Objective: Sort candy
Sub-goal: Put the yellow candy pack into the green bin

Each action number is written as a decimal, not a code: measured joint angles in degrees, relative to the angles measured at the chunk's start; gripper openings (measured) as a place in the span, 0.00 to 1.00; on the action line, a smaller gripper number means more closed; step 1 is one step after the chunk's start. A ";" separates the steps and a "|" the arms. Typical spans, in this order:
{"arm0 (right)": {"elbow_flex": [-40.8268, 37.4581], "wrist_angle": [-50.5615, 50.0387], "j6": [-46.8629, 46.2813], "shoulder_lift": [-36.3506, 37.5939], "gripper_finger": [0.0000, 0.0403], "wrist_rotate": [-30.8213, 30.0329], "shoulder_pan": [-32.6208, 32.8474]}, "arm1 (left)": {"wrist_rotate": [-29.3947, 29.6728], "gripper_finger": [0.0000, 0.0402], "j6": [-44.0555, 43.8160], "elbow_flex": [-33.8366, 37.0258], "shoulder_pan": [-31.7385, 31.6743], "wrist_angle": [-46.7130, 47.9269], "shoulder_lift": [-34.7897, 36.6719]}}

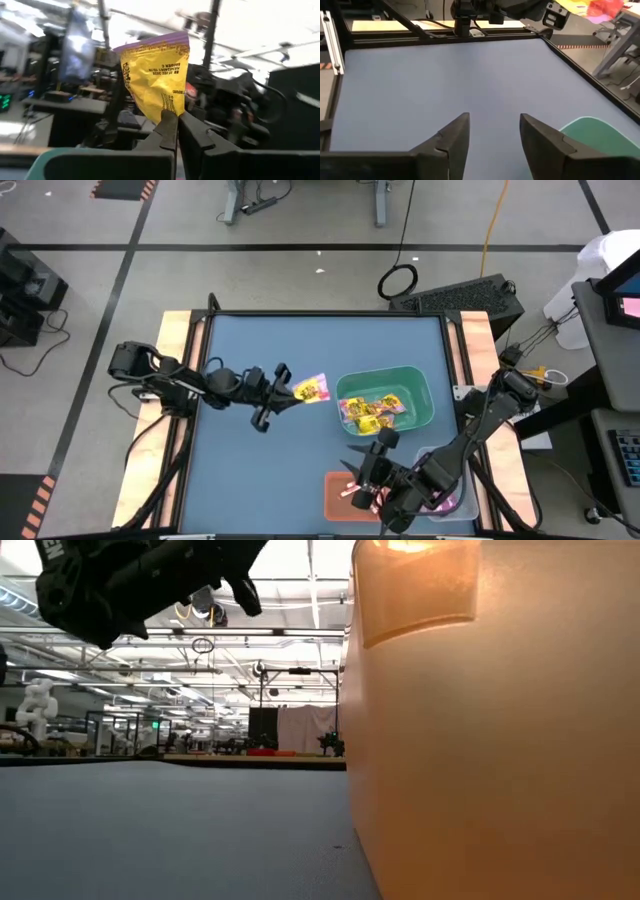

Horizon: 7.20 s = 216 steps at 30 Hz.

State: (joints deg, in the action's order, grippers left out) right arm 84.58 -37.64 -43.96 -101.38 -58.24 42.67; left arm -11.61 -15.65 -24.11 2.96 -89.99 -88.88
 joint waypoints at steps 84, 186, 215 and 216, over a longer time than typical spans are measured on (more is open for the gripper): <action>0.00 8.66 26.21 11.67 0.58 14.32 -14.04 | -3.27 0.03 17.50 0.11 7.44 7.18 -0.09; -0.11 -42.06 24.88 17.12 0.00 36.86 -20.21 | 25.83 0.34 12.89 -3.15 13.94 18.89 -0.02; -40.06 6.45 20.84 32.87 0.13 46.32 -35.65 | 18.44 0.34 12.00 -4.20 4.32 26.25 -0.04; -40.06 5.81 20.87 32.87 0.16 45.88 -36.07 | 18.43 0.34 11.08 -4.20 4.04 26.44 -0.04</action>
State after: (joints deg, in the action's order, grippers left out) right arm 44.51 -31.83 -23.10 -68.51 -12.35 6.60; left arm 6.82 -4.58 -28.32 7.01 -63.54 -88.92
